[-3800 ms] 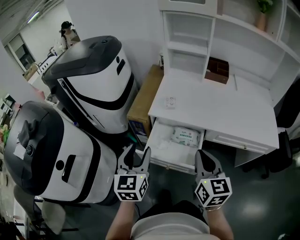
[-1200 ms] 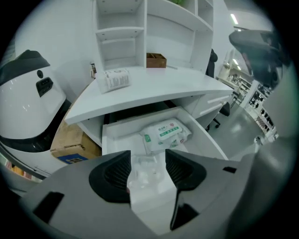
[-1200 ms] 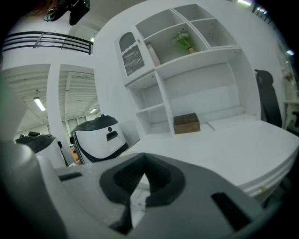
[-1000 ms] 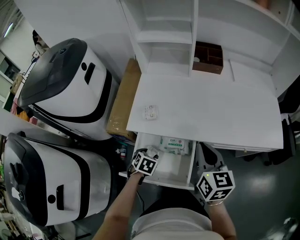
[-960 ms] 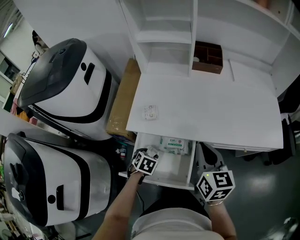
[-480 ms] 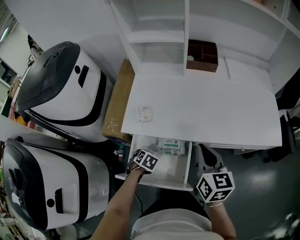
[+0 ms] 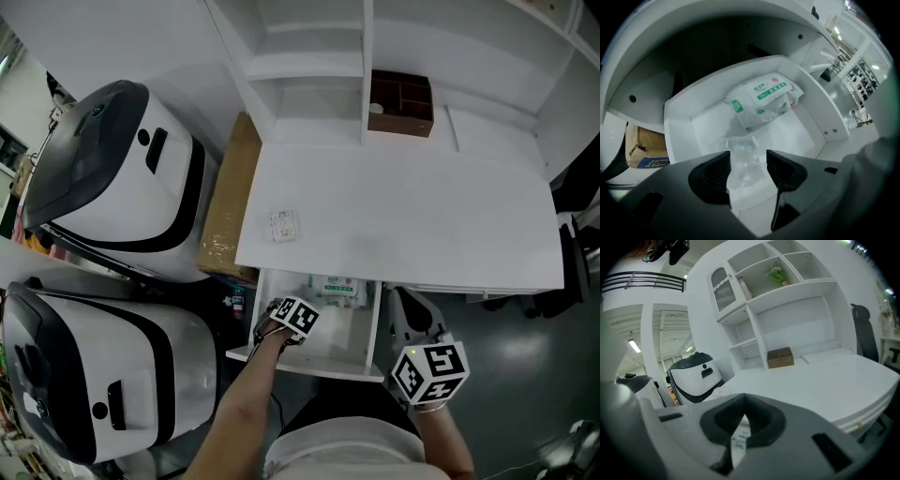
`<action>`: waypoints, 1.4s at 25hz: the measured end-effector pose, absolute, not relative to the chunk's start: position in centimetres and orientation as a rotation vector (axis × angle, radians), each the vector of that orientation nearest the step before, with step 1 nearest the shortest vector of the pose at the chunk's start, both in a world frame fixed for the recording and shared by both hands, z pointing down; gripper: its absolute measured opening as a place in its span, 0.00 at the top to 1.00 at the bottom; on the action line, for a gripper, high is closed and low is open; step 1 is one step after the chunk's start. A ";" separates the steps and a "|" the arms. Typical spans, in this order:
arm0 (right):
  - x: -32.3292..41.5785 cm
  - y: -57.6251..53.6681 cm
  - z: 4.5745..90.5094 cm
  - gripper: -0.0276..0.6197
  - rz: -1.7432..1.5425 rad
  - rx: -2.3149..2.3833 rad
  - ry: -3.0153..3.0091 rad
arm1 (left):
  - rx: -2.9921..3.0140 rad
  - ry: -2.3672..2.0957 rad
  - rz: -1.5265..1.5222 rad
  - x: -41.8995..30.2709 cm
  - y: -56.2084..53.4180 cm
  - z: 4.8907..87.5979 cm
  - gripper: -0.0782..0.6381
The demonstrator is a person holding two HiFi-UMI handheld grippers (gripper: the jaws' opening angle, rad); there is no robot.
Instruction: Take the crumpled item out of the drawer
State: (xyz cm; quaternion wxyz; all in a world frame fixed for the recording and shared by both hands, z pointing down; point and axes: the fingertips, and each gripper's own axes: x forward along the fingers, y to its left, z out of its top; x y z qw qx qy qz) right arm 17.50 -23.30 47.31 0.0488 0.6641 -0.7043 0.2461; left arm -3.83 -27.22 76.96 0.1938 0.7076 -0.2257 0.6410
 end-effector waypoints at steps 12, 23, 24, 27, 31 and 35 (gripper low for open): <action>18.1 -24.3 48.2 0.95 0.770 2.007 -2.113 | 1.923 -0.665 1.881 -4.5 -27.3 79.5 0.60; 17.7 -24.8 48.6 0.95 0.780 1.984 -2.111 | 1.911 -0.682 1.862 -4.6 -27.3 79.8 0.71; 17.6 -24.8 48.6 0.95 0.780 1.982 -2.113 | 1.913 -0.693 1.851 -4.7 -27.5 79.7 0.72; 17.4 -24.7 48.5 0.95 0.778 1.979 -2.120 | 1.942 -0.737 1.824 -4.7 -28.1 78.9 0.75; 17.0 -24.6 48.4 0.95 0.780 1.977 -2.130 | 2.013 -0.778 1.767 -4.2 -28.9 77.2 0.76; 16.3 -24.5 48.1 0.95 0.776 1.966 -2.151 | 2.086 -0.838 1.672 -3.6 -29.6 74.6 0.76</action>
